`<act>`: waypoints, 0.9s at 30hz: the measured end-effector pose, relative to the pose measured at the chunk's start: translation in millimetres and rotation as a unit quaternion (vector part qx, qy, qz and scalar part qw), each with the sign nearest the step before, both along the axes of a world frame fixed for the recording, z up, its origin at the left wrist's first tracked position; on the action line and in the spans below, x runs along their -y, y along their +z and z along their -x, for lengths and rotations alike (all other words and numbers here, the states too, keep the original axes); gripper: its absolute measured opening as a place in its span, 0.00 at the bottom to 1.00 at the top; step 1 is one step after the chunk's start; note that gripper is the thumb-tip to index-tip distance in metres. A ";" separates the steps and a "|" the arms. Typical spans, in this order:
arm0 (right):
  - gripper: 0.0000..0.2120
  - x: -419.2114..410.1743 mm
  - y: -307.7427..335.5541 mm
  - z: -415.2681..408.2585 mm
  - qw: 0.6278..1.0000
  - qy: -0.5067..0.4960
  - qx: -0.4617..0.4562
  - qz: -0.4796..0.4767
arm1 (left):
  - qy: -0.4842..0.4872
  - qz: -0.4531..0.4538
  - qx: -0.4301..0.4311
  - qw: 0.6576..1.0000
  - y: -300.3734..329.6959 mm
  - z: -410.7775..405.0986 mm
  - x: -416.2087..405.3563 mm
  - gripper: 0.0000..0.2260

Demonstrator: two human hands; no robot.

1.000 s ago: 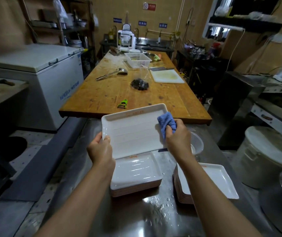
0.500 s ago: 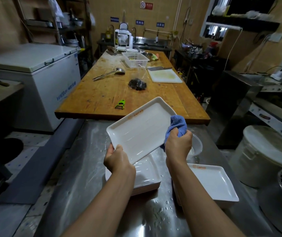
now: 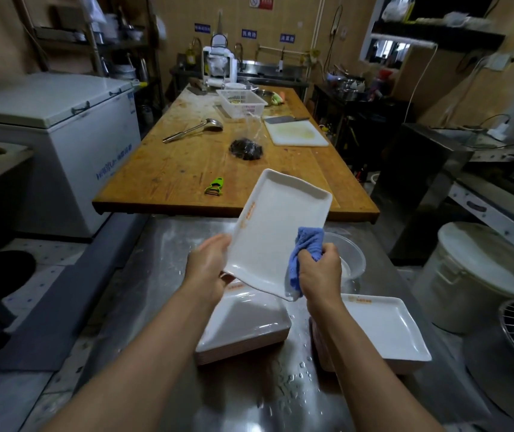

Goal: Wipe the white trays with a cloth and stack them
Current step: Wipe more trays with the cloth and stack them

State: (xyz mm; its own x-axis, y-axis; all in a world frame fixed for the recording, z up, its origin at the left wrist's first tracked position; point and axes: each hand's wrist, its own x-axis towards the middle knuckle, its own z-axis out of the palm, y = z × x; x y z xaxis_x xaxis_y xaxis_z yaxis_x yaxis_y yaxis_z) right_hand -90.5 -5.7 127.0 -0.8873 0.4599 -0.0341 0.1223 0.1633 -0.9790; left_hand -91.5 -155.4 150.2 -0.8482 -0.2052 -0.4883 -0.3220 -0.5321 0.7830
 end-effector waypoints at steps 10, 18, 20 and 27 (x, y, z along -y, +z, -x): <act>0.02 21.2 3.1 -21.4 0.996 0.044 -0.060 -0.052 | 0.126 -0.054 0.034 0.990 -10.3 1.4 -17.7 0.11; 0.07 8.6 1.9 -24.1 0.982 -0.018 -0.119 -0.145 | -0.014 0.025 0.040 0.999 -6.8 -3.4 -20.6 0.17; 0.07 4.8 -0.2 -25.4 0.965 -0.016 -0.153 -0.210 | -0.039 0.081 0.027 0.996 -2.6 -1.9 -18.9 0.28; 0.22 3.7 -9.1 -37.2 0.844 0.055 -0.325 -0.423 | -0.094 -0.021 -0.065 0.993 26.0 -4.5 -20.6 0.14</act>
